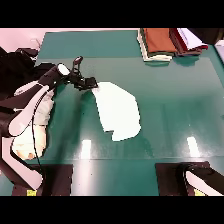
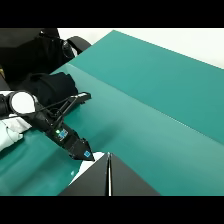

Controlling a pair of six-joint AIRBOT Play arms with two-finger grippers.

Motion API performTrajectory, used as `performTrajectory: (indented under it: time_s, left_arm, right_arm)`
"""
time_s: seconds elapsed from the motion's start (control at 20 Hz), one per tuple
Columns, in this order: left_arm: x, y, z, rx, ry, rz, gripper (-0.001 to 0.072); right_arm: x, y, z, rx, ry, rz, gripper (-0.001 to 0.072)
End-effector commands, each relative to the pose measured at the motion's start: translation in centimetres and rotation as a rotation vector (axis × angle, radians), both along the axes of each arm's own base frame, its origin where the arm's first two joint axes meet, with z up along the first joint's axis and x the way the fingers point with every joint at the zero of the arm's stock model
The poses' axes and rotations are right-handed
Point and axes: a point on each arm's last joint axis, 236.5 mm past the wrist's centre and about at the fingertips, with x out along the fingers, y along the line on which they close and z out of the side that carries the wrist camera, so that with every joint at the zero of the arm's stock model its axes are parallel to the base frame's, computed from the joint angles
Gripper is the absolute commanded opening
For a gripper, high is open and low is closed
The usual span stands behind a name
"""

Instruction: Fold the shirts.

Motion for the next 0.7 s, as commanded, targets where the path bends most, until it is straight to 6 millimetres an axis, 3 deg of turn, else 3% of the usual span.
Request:
performTrajectory:
  time_s: [0.0, 0.1, 0.15, 0.2, 0.25, 0.35, 0.45, 0.55, 0.65]
  left_arm:
    - [-0.1, -1.8, -0.6, -0.015, -0.014, -0.025, 0.0586]
    - [-0.2, -2.0, -0.6, -0.014, -0.014, -0.031, 0.0318]
    - [-0.3, -1.9, -0.3, -0.016, -0.012, -0.033, 0.0096]
    - [-0.3, -1.9, 0.3, -0.020, -0.007, -0.044, 0.0025]
    - [-0.2, -1.7, 1.6, -0.025, -0.012, -0.058, 0.0025]
    - [0.8, -0.3, 5.9, -0.023, -0.077, -0.061, 0.0024]
    - [1.6, 1.7, 10.5, 0.006, -0.180, -0.043, 0.0024]
    - [1.4, 3.3, 13.3, 0.065, -0.250, -0.043, 0.0025]
    - [0.7, 4.1, 14.2, 0.110, -0.261, -0.061, 0.0025]
  right_arm:
    - [-0.1, 0.1, -0.4, -0.001, 0.022, 0.006, 0.0018]
    - [-0.3, 0.3, -1.2, -0.017, 0.051, 0.023, 0.0018]
    - [-0.4, 0.3, -2.1, -0.035, 0.077, 0.033, 0.0018]
    - [-0.6, 0.1, -3.5, -0.058, 0.134, 0.036, 0.0018]
    - [-0.6, -0.3, -5.4, -0.080, 0.219, 0.025, 0.0018]
    - [-0.6, -2.0, -11.5, -0.150, 0.449, -0.035, 0.0018]
    - [-1.5, -3.5, -18.7, -0.211, 0.655, -0.074, 0.0018]
    - [-2.5, -3.6, -26.0, -0.206, 0.816, -0.093, 0.0031]
    - [-3.6, -3.1, -32.8, -0.147, 0.933, -0.133, 0.0406]
